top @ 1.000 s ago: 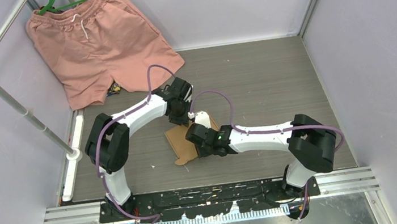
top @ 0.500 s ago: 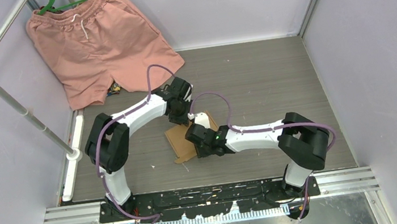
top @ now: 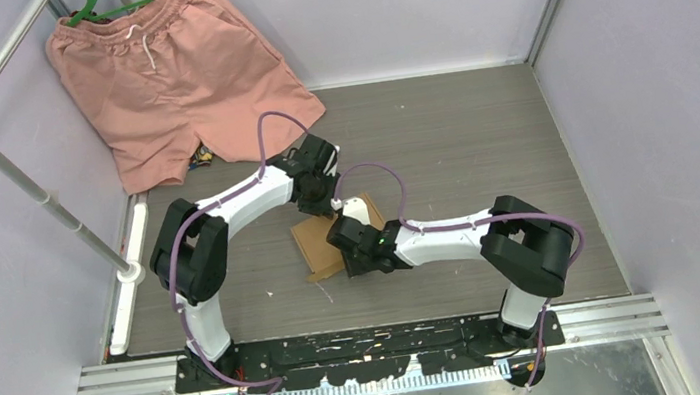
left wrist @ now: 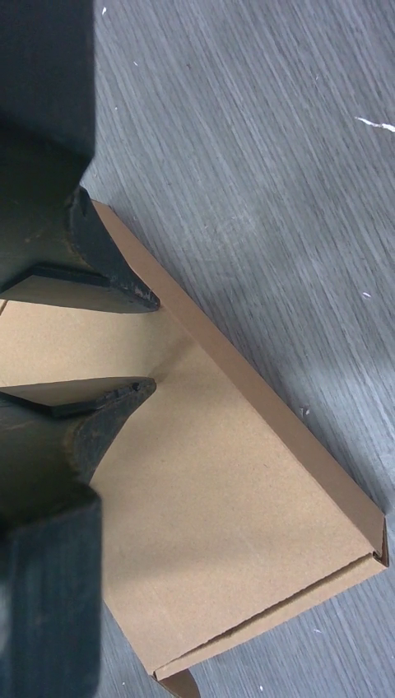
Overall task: Fold the paper box
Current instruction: Close the paper box at the center of the board.
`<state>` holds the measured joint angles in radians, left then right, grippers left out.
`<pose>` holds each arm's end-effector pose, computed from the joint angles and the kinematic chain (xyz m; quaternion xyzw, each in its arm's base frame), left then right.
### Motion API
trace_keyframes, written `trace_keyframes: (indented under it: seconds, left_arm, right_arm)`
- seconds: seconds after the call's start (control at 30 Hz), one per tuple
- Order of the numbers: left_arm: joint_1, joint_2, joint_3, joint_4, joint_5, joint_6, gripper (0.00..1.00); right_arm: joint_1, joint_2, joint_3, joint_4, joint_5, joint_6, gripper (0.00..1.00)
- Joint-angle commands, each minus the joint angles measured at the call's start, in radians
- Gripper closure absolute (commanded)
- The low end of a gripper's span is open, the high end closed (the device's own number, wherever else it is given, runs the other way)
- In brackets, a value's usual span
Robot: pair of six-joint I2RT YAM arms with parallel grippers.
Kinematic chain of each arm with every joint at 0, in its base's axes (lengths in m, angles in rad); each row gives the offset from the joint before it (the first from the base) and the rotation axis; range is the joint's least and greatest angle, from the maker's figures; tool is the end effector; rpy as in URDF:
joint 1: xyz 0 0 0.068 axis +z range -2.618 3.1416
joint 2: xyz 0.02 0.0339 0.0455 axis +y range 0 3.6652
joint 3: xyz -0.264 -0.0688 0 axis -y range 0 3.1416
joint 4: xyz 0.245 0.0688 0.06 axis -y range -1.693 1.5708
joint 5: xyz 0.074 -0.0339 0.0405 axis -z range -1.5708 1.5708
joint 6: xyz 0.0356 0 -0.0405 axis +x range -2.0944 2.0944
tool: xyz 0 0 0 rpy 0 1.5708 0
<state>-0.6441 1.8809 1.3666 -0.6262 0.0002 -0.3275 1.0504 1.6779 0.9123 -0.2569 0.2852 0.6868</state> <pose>0.3111 -0.2337 0.1970 0.1540 0.9647 -0.0998 0.1887 0.1692 0.2751 0.1572 -0.1344 0.9441 0.1162 0.2775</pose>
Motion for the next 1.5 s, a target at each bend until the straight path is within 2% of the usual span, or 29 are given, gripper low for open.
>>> trace_keyframes:
  seconds: [0.0, 0.3, 1.1, 1.3, 1.47]
  left_arm:
    - [-0.006, 0.035, -0.028, -0.012, 0.035, 0.007, 0.65]
    - [-0.006, -0.018, 0.017, -0.064, 0.017, 0.016, 0.59]
    - [-0.001, -0.075, 0.074, -0.132, 0.007, 0.018, 0.56]
    - [0.065, -0.088, 0.118, -0.158, 0.013, 0.035, 0.55]
    - [0.155, -0.054, 0.223, -0.209, 0.041, 0.049, 0.55]
  right_arm:
    - [-0.021, -0.012, -0.002, 0.058, 0.048, -0.027, 0.61]
    - [-0.025, 0.005, 0.001, 0.053, 0.028, -0.024, 0.61]
    - [-0.026, -0.021, 0.008, 0.023, 0.011, -0.03, 0.61]
    - [-0.026, -0.164, -0.005, -0.042, 0.003, -0.032, 0.59]
    - [-0.027, -0.191, 0.062, -0.121, -0.013, -0.058, 0.59]
